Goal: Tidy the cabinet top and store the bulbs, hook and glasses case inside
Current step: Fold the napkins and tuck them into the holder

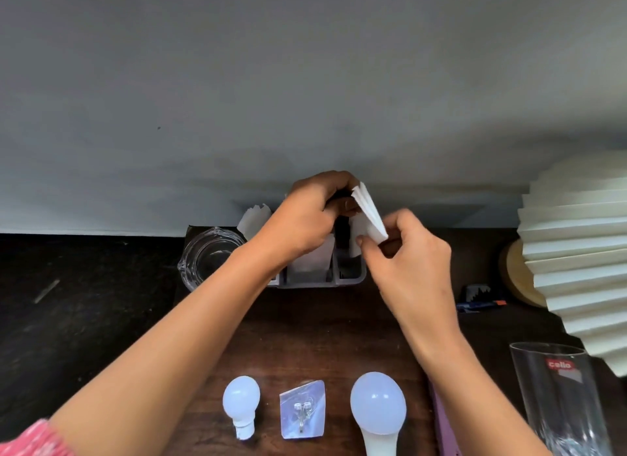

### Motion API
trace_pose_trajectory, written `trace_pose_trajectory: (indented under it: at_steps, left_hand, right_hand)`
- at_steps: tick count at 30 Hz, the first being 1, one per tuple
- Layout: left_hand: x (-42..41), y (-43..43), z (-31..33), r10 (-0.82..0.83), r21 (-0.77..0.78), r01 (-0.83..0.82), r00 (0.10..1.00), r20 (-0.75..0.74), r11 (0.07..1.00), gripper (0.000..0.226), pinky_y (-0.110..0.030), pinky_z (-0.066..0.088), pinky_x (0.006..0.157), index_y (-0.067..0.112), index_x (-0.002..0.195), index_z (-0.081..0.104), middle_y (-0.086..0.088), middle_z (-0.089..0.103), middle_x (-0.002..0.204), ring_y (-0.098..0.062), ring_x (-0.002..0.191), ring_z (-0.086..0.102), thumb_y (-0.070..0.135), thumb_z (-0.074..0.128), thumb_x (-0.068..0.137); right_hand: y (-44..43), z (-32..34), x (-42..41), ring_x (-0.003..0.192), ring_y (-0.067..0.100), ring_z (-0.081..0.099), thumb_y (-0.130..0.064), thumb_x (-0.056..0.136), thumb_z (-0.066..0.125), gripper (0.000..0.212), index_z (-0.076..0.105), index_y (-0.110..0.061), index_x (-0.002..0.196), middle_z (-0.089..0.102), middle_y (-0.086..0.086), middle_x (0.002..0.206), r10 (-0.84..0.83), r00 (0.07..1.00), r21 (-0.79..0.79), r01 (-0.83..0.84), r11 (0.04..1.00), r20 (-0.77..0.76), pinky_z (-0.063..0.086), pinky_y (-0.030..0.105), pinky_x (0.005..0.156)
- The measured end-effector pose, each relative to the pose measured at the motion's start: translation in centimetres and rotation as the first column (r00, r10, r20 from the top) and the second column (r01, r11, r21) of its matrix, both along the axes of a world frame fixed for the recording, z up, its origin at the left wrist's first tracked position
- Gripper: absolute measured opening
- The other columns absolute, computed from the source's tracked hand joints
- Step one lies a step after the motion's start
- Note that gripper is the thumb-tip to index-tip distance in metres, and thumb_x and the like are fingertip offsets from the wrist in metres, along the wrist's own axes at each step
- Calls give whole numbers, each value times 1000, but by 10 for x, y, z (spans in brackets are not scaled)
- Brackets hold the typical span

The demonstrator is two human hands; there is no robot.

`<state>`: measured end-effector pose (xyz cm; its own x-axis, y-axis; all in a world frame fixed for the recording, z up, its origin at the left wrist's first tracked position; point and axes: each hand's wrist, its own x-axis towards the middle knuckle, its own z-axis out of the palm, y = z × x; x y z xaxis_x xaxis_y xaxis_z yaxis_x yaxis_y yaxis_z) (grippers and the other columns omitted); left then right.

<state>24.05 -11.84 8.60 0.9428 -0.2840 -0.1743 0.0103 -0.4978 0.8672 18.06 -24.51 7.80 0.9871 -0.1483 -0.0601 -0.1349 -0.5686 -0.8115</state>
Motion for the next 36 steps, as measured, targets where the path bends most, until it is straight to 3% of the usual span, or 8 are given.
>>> trace_pose_trajectory:
  at_steps: [8,13,18,24,27,29,32,36]
  left_hand:
    - [-7,1,-8,-40,168,28,997,68,985,22,-30,44,85,-1,102,65,-19,67,105,-28,99,60,-8,52,84]
    - [-11,-1,-11,-29,144,12,993,117,990,25,-30,47,86,2,104,64,-15,65,107,-26,98,60,-7,52,85]
    - [-15,2,-13,-27,146,-2,981,194,989,40,-9,41,80,13,114,61,-8,61,111,-13,94,55,-10,51,83]
    - [-17,3,-10,-50,156,15,973,224,988,32,-18,44,83,9,105,66,-12,63,108,-20,96,61,-9,50,84]
    - [-20,3,-10,-43,152,11,977,209,988,24,-29,47,84,2,99,67,-16,64,103,-26,90,64,-9,52,84]
    - [-23,3,-10,-35,169,-2,975,219,986,21,-23,45,83,0,97,67,-16,65,102,-26,93,63,-8,54,84]
    - [-27,3,-10,-36,196,-14,968,247,980,20,-17,40,81,0,98,67,-16,65,101,-25,95,61,-6,53,85]
    - [-37,3,-10,0,241,-77,952,306,967,18,-13,37,81,5,98,65,-11,63,102,-22,96,60,-2,53,86]
  right_hand:
    - [4,-16,-7,69,16,56,-16,78,63,5,58,-16,80,64,4,79,8,1000,-29,-9,1000,-19,37,19,59]
    - [6,-18,-9,68,7,55,-10,79,61,11,58,-19,86,62,1,80,19,1000,-17,-19,1000,-13,37,4,57]
    - [9,-20,-7,64,4,51,-9,79,61,16,53,-22,83,59,-2,79,0,1000,-25,0,1000,-4,35,-1,57]
    - [10,-22,-9,69,9,56,-11,78,62,14,54,-20,86,61,-1,81,-16,999,-27,15,1000,-35,47,23,62]
    - [10,-23,-12,65,7,55,-12,78,61,14,53,-22,85,61,-1,80,-12,999,-42,10,999,-36,43,16,56]
    - [11,-23,-15,65,10,55,-12,79,59,13,53,-20,87,62,1,82,-3,998,-51,0,999,-57,46,18,56]
    - [11,-22,-19,70,19,58,-10,82,57,11,55,-15,91,62,5,84,2,997,-68,-7,998,-73,53,38,66]
    - [8,-18,-25,73,18,58,-12,82,59,14,54,-15,95,60,4,87,-1,996,-75,-6,997,-84,54,39,68]
